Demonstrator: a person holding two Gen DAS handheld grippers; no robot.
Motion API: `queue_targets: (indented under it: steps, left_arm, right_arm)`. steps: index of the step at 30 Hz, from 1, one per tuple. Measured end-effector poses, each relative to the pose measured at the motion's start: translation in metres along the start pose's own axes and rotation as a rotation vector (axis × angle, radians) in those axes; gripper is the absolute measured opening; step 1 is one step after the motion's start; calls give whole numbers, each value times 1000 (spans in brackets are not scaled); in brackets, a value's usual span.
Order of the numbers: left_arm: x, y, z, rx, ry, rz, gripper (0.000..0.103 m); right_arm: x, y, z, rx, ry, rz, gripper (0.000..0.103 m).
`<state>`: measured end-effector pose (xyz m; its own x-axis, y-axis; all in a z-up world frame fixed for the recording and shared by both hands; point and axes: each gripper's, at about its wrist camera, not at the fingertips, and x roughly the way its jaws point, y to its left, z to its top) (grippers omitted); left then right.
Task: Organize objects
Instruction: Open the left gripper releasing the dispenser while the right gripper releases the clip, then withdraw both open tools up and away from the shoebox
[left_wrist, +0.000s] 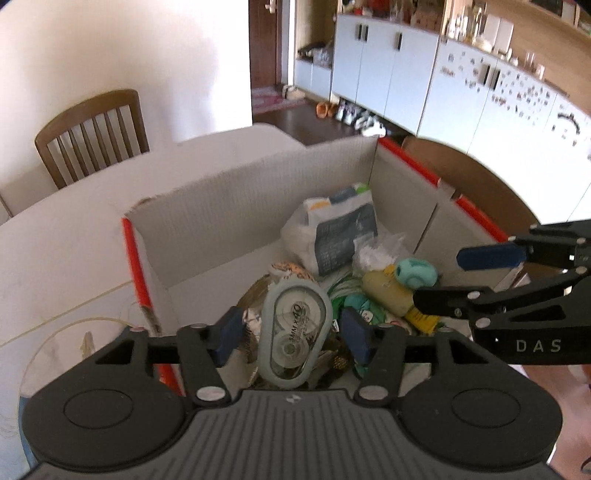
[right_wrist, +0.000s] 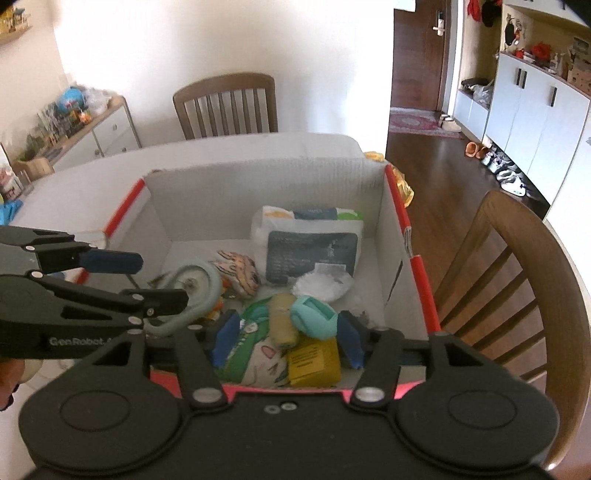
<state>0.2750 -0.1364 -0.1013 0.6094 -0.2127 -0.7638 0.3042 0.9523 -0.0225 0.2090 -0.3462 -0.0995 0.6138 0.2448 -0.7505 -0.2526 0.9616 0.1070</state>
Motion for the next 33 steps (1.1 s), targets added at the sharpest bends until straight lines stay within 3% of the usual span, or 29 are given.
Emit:
queue_targets:
  steps: [8,16,24,26,33]
  left_arm:
    - [-41,13,-10,-25,-80,-25,67]
    - [-80,26,-24,-36,-152,-36,81]
    - [-104,36,-36,-58,-198,-47,86]
    - [-109,39,-38,-72,-208,-58,102]
    - [-126,44,-48,-89,-244,-70,103]
  right_arm:
    - [-36,23,-7,26,-72,8,65]
    - [-67,48,-13,37,-159,17,81]
    - [-91,66,-22,49,-266,25,101]
    - [-95,67,-24,64,-279,27,102]
    - [-106,77,-33,91,-309,6,102]
